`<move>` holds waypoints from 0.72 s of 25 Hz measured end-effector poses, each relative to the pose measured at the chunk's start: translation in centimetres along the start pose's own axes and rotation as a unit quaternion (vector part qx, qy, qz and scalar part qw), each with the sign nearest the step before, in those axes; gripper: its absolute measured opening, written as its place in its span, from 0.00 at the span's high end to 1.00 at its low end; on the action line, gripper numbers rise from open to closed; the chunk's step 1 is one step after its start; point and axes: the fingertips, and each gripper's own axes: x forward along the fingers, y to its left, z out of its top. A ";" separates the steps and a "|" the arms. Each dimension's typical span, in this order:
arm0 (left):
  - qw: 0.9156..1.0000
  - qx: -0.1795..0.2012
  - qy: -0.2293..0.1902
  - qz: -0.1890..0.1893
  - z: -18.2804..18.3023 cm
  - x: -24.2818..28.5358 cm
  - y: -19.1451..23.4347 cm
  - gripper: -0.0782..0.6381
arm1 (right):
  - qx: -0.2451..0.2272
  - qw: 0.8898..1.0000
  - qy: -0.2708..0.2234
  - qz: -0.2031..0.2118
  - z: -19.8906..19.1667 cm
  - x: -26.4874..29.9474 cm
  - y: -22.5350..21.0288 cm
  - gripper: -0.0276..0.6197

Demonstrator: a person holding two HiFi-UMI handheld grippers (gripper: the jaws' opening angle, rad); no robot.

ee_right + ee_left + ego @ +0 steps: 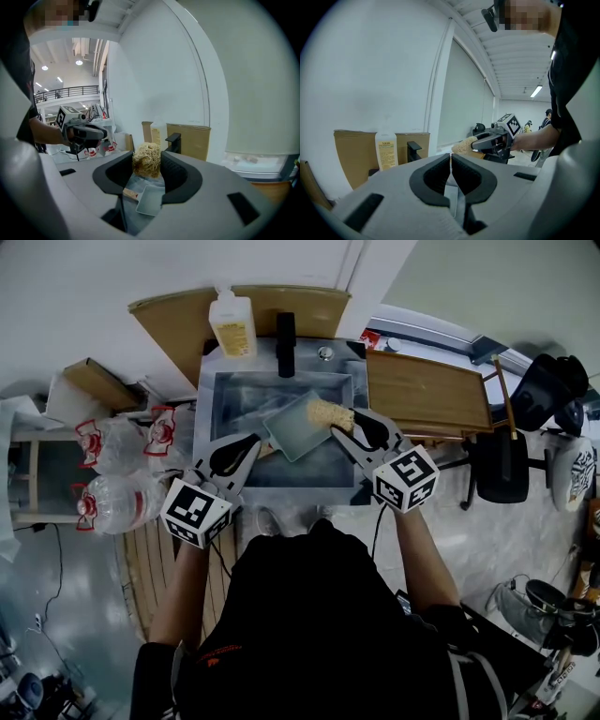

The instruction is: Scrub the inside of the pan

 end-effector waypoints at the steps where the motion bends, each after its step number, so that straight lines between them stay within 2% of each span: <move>1: 1.000 0.000 -0.001 0.000 0.1 0.2 0.0 0.85 | 0.002 1.000 -0.001 0.002 0.1 0.0 0.0 0.68; 18: 1.000 -0.004 0.002 0.002 0.1 1.2 -0.7 0.85 | 0.006 1.000 -0.010 0.021 0.4 -0.1 -0.1 0.68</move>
